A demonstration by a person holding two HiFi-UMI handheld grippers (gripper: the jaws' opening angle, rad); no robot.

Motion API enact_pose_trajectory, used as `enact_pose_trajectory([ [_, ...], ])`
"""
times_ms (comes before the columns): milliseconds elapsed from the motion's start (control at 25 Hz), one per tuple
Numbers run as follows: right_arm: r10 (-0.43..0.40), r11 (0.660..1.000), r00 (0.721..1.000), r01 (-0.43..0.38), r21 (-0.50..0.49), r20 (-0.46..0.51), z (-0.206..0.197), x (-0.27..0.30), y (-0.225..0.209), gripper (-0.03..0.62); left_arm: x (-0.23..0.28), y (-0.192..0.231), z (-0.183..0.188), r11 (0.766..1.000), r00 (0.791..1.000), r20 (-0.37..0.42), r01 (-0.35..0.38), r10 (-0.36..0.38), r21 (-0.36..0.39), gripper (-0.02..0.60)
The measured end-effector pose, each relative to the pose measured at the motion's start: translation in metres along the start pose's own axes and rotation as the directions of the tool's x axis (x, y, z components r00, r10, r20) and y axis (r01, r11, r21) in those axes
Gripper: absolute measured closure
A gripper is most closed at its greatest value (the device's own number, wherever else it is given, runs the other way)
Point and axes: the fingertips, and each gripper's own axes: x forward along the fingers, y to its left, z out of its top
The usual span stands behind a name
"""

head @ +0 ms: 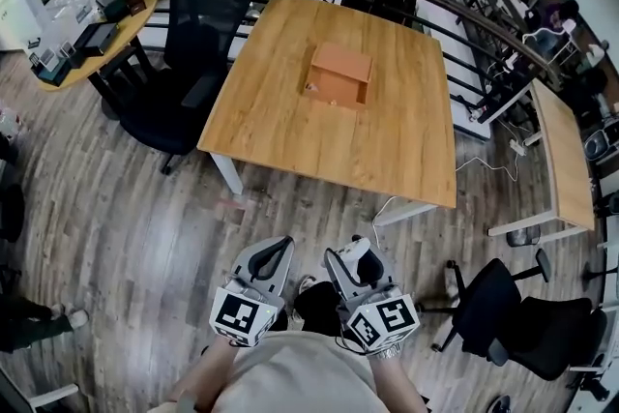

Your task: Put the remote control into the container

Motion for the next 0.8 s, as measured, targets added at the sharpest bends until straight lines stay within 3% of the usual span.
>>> enact_pose_trajectory([
  [240, 0.007, 1.000, 0.999, -0.006, 0.026, -0.037, -0.003, 0.045, -0.050, 0.344, 0.054, 0.025, -0.006, 0.999, 0.998, -0.046, -0.029, 0.030, 0.013, 0.569],
  [520, 0.081, 0.996, 0.996, -0.080, 0.030, -0.034, 0.035, 0.102, -0.139, 0.344, 0.162, 0.041, 0.014, 0.996, 0.994, -0.065, -0.086, 0.087, 0.026, 0.569],
  [800, 0.136, 0.991, 0.990, -0.135, 0.020, -0.048, 0.062, 0.148, -0.217, 0.345, 0.254, 0.046, 0.034, 0.992, 0.992, -0.032, -0.123, 0.125, 0.037, 0.569],
])
